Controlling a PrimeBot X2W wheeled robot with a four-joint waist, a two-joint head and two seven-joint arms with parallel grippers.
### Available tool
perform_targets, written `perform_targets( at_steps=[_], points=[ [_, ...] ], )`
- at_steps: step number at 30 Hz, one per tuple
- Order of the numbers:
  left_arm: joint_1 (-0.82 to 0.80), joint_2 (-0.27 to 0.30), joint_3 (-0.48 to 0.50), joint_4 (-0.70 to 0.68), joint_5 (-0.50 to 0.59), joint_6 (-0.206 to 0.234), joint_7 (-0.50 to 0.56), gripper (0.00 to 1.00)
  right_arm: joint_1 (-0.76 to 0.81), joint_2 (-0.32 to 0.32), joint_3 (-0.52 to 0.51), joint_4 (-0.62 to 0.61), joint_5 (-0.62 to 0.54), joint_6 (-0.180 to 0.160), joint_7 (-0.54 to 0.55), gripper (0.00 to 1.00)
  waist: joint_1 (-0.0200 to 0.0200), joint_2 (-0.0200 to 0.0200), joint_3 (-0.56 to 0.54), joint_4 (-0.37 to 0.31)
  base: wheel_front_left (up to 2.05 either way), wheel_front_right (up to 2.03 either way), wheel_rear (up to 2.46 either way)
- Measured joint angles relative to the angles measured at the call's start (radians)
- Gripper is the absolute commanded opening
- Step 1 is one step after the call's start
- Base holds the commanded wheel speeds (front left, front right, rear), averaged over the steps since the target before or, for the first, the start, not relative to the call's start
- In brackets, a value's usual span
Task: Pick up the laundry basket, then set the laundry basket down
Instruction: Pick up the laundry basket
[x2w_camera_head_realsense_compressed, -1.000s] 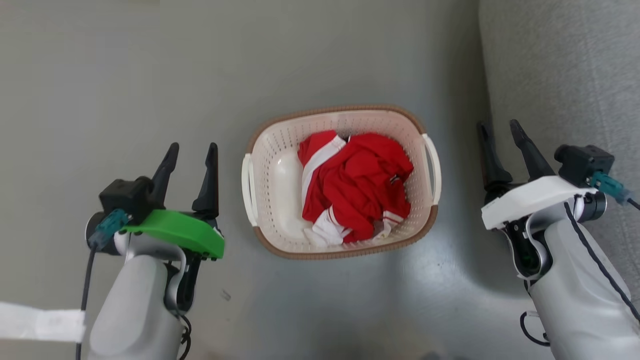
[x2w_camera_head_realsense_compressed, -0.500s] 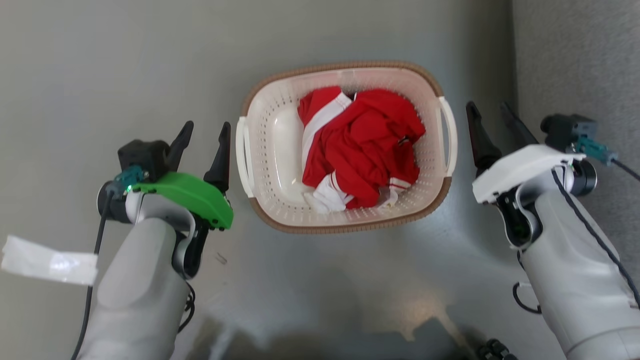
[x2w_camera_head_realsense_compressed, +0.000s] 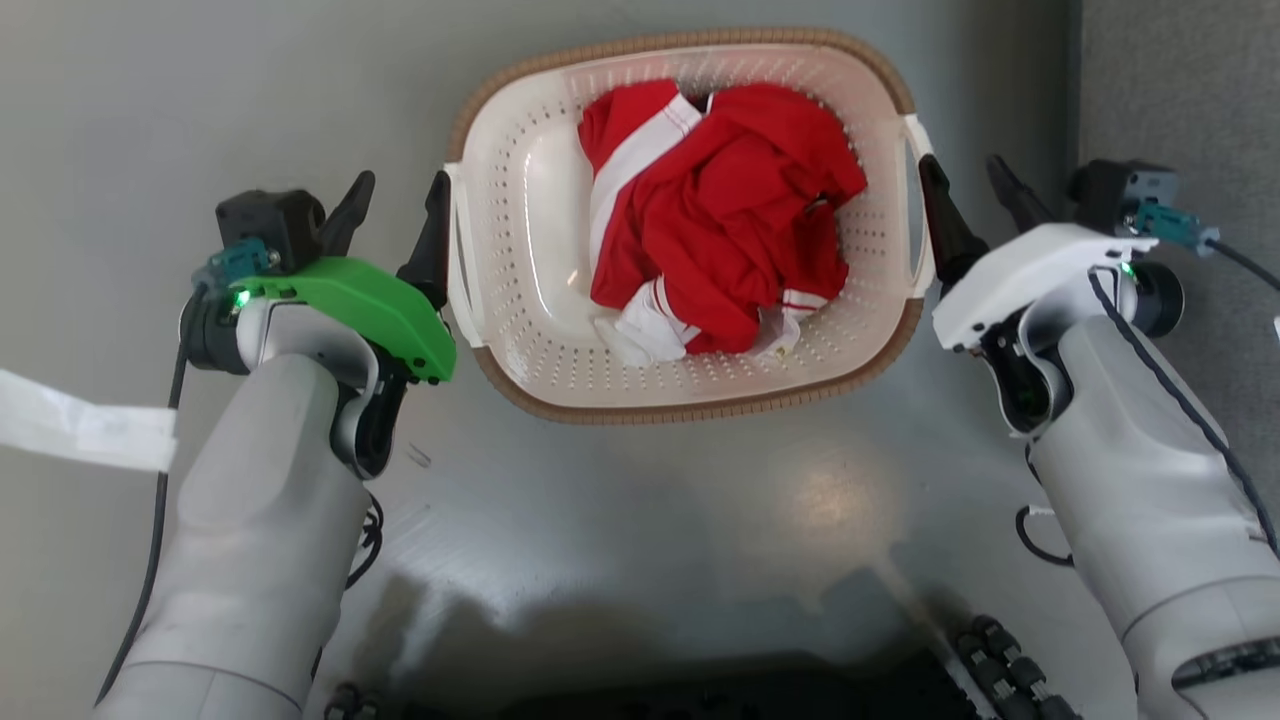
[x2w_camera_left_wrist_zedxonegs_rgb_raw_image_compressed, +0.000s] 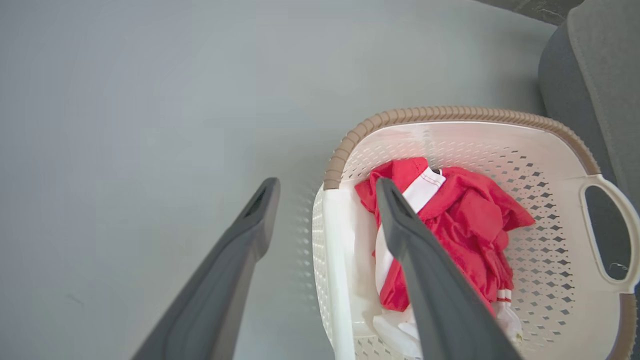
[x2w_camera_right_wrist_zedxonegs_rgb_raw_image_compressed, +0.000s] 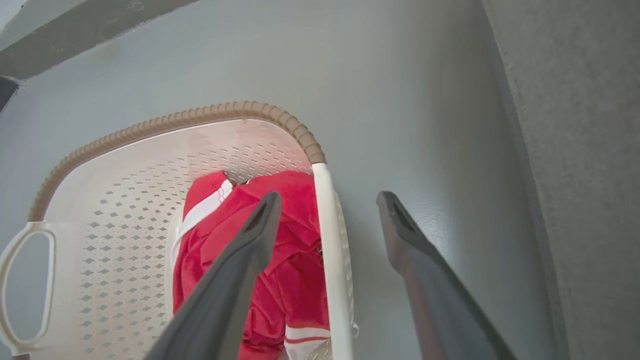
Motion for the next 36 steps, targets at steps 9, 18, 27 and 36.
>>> perform_targets(
  at_steps=[9,18,27,36],
  points=[
    [-0.045,-0.001,-0.055,0.069,-0.056,-0.003,0.026,1.00,-0.095,0.009,0.054,0.073,-0.003,0.008,0.011,1.00,0.0000,0.0000,0.079,-0.006,0.00,0.00,0.00],
    [-0.083,-0.002,-0.117,0.112,-0.101,-0.005,0.057,1.00,-0.155,0.018,0.083,0.142,-0.003,0.009,0.015,1.00,-0.0001,0.0000,0.134,-0.009,0.00,0.00,0.00],
    [-0.122,-0.002,-0.163,0.129,-0.149,-0.005,0.044,0.86,-0.191,0.021,0.106,0.196,-0.004,0.009,0.016,0.73,-0.0001,0.0000,0.158,-0.004,0.00,0.00,0.00],
    [-0.139,-0.004,-0.207,0.150,-0.193,-0.003,0.025,0.00,-0.217,0.027,0.109,0.239,-0.002,0.009,-0.002,0.00,-0.0001,0.0000,0.152,-0.001,0.00,0.00,0.00]
  ],
)
